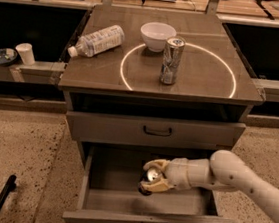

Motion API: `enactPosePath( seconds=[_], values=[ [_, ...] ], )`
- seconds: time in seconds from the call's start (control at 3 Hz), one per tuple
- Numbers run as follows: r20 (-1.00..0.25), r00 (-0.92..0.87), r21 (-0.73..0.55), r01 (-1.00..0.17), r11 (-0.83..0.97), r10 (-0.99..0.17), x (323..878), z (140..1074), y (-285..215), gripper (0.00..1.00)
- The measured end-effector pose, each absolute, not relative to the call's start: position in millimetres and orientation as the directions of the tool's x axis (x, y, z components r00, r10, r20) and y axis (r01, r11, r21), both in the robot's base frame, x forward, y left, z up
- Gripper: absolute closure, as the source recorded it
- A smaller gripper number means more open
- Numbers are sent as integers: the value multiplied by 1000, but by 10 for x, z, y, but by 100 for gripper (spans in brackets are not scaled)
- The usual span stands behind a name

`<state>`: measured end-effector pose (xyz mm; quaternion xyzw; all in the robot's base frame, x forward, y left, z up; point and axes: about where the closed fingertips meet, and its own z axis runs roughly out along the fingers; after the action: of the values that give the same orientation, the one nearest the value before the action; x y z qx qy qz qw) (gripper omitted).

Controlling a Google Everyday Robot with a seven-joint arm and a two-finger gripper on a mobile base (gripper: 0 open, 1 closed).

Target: Pick pepsi can from middle drawer and place on counter

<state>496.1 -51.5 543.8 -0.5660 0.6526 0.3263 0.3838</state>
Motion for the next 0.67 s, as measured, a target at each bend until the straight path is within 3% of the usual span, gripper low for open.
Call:
enactPosePath(
  seconds=[0.33,0.67],
  values=[
    [-836,-18,-66,-989,134,-548,4717,6406,-1320,100],
    [-836,-11,-46,-995,89,-549,4610,6397,-1232,100]
  ],
)
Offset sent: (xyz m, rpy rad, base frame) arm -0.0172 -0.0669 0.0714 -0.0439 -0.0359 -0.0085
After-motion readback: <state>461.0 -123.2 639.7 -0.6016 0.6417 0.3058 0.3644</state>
